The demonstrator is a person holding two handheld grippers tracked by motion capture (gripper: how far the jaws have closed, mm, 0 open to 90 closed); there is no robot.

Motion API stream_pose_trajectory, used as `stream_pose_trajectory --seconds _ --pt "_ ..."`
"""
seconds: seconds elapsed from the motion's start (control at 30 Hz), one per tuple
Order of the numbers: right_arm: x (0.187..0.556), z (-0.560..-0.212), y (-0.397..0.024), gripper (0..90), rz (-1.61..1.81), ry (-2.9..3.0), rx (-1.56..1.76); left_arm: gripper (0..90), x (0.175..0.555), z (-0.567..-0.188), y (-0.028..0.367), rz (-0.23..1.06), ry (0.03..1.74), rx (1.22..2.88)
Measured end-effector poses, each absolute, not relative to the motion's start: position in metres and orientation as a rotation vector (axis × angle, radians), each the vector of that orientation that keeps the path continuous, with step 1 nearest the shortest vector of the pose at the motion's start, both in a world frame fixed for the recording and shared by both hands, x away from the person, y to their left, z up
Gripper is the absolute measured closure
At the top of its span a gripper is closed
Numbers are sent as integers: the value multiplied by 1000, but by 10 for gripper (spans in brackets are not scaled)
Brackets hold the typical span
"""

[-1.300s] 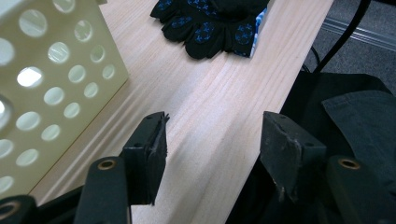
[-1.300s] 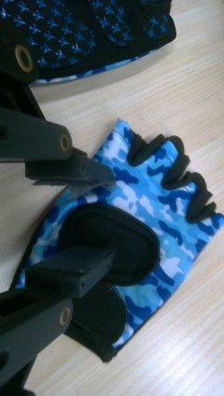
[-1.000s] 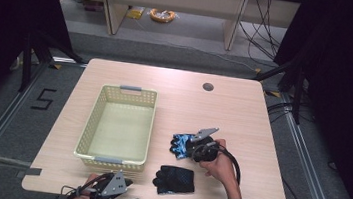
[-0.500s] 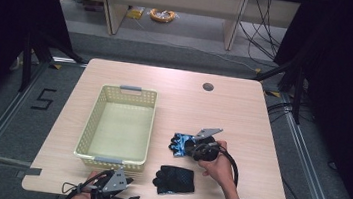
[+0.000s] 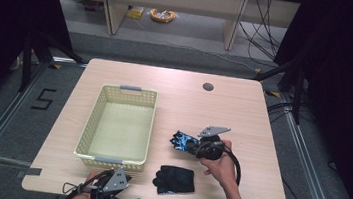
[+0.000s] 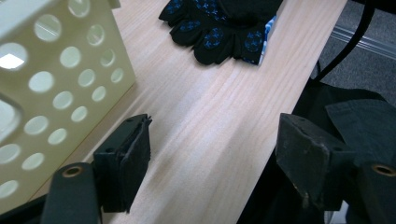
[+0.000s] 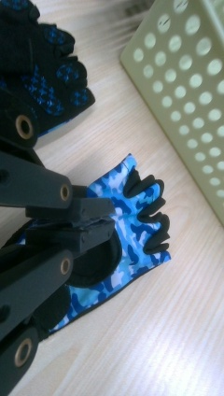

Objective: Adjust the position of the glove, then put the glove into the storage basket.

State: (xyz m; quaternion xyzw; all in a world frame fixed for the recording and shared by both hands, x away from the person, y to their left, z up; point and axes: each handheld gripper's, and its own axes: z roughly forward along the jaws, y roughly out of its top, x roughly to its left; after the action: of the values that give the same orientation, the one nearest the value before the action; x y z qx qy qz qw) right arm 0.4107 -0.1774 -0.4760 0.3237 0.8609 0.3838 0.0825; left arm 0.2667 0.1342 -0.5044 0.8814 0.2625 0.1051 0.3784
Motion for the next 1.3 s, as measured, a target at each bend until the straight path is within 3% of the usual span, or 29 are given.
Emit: stream_pose_trajectory --seconds 0.37,0.77,1.3 --pt "396 -453 -176 887 1242 2521 940 239 268 -505 136 268 692 2254" --pt "355 -430 -182 887 1311 2454 960 238 267 -504 148 296 713 2249" --pt "311 -431 -167 886 1285 2492 870 239 268 -506 155 289 740 2252"
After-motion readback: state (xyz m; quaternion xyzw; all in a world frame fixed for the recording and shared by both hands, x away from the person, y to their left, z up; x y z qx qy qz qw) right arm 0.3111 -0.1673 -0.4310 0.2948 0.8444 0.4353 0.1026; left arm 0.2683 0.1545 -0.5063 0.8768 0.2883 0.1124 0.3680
